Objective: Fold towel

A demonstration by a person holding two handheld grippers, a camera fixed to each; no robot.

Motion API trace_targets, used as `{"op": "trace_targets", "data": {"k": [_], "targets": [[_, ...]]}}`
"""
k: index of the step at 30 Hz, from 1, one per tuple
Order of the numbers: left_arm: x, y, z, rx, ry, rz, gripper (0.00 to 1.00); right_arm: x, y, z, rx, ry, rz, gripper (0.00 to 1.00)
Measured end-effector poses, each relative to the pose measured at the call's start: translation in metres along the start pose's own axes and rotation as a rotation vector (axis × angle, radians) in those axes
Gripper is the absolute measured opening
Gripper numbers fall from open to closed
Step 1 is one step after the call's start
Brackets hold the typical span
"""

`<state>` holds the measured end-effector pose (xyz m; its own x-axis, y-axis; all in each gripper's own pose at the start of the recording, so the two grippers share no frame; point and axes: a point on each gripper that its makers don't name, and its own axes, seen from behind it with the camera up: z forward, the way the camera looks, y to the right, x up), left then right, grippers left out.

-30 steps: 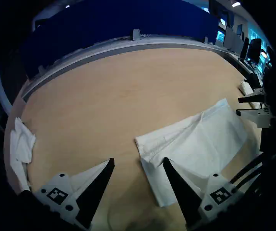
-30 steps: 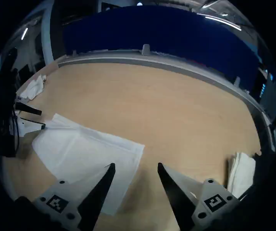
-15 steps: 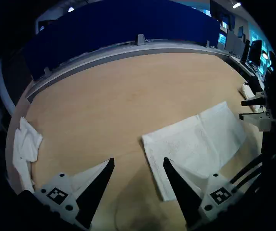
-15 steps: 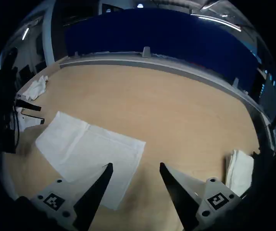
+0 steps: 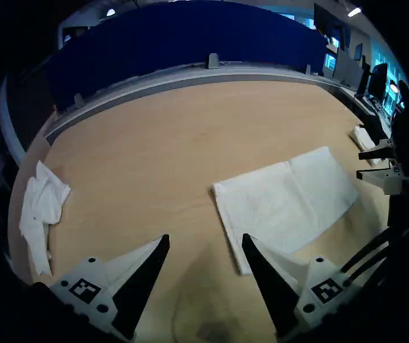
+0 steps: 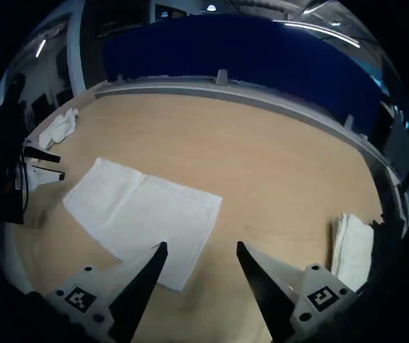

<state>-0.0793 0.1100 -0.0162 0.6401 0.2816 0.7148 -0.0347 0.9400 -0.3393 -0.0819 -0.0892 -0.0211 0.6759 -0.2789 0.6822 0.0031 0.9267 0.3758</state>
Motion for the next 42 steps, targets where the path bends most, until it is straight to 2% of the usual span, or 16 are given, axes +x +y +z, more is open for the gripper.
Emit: {"op": "trace_targets", "data": {"k": [6, 15, 21, 33, 42], "targets": [[-0.018, 0.002, -0.012, -0.008, -0.010, -0.018, 0.94, -0.012, -0.012, -0.014, 0.010, -0.006, -0.013, 0.94], [-0.030, -0.001, -0.021, 0.003, -0.013, -0.043, 0.94, -0.025, -0.023, -0.014, 0.032, -0.022, -0.019, 0.94], [-0.039, -0.007, -0.035, 0.020, -0.012, -0.084, 0.94, -0.031, -0.031, -0.014, 0.074, -0.038, -0.057, 0.92], [-0.082, -0.020, -0.073, 0.078, -0.034, -0.180, 0.94, -0.055, -0.045, -0.008, 0.171, -0.112, -0.162, 0.69], [-0.103, -0.019, -0.084, 0.089, -0.053, -0.218, 0.94, -0.067, -0.048, -0.007, 0.206, -0.150, -0.191, 0.58]]}}
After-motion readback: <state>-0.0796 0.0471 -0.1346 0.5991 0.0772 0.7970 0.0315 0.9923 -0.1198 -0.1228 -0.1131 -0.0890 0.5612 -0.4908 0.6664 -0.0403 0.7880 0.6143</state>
